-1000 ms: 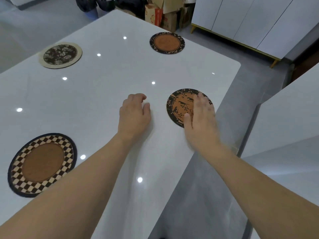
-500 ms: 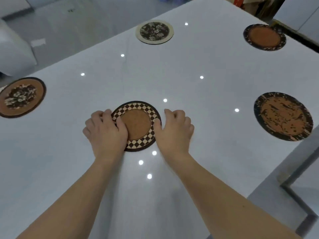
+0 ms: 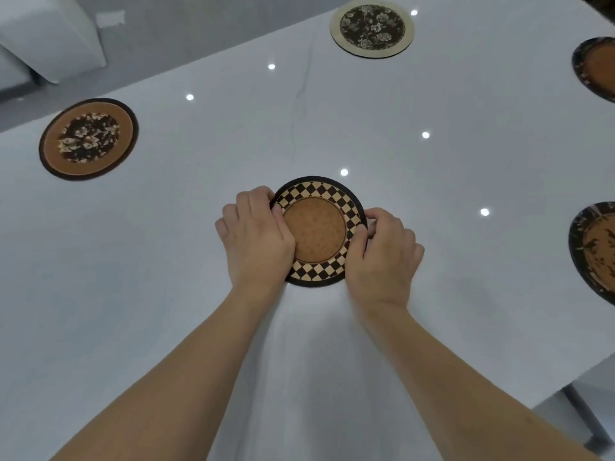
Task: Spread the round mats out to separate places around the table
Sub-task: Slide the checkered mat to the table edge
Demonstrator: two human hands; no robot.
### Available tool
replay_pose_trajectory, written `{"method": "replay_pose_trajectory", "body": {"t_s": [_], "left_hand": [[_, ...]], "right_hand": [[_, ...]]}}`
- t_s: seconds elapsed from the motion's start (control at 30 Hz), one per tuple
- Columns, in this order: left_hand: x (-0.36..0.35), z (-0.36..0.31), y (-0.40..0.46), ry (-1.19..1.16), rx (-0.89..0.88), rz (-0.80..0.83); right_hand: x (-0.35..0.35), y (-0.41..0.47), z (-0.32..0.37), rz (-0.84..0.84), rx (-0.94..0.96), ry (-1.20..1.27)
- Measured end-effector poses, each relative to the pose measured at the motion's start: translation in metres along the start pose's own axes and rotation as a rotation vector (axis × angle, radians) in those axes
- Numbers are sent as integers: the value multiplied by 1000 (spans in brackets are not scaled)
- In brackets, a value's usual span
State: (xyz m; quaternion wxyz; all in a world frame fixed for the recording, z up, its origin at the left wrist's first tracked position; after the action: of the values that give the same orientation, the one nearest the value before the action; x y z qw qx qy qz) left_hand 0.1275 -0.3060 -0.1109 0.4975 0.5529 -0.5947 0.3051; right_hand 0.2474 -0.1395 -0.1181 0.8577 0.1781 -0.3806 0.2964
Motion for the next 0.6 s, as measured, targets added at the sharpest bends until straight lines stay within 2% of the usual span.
{"method": "replay_pose_trajectory", "body": {"t_s": [0.2, 0.33, 0.6], "left_hand": [[5, 25, 3, -229, 183, -4], [13, 47, -4, -426, 222, 33], [83, 191, -33, -350, 338, -62]], "right_hand": [[-3, -3, 7, -4, 37, -90], [-10, -15, 17, 56, 96, -45], [-90, -80, 122, 237, 226, 76]]}}
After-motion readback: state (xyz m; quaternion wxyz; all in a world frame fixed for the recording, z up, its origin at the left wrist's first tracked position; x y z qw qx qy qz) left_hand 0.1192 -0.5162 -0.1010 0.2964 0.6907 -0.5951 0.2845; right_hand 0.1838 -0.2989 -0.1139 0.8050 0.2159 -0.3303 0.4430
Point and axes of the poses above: each hand's wrist, its own y-axis towards the middle knuckle, its own x-axis out of the back of the hand, z = x × y, the point moved 9 cm from there along y, towards the middle knuckle, and after that the axes turned 7 degrees about y, right-handed, at the moved point
